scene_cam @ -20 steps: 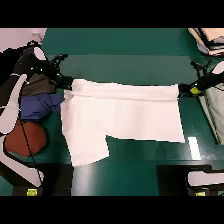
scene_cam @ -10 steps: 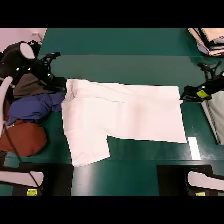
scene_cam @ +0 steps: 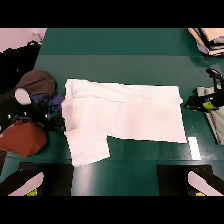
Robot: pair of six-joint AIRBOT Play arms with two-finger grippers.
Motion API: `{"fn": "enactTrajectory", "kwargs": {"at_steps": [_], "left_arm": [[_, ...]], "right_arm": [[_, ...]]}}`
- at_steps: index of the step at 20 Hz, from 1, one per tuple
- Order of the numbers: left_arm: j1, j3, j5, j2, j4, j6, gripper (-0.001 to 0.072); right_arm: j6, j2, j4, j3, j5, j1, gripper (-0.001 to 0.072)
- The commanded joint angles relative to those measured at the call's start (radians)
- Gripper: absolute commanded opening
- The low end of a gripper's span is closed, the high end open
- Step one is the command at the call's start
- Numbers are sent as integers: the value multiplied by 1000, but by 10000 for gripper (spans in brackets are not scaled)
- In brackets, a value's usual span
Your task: Fold the shirts.
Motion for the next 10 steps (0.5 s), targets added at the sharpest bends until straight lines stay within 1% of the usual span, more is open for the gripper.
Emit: {"fn": "enactTrajectory", "kwargs": {"at_steps": [1,6,9,10], "left_arm": [[1,-170,76,67,-55,-15,489],[-10,-242,204,67,-210,-6,489],[-64,-262,217,67,-217,-5,486],[-73,-262,217,67,-221,-6,339]], "right_arm": [[0,49,1,-28,1,0,374],[1,71,2,-28,8,0,374],[1,71,2,-28,23,-1,374],[1,71,0,-28,32,-1,374]]}}
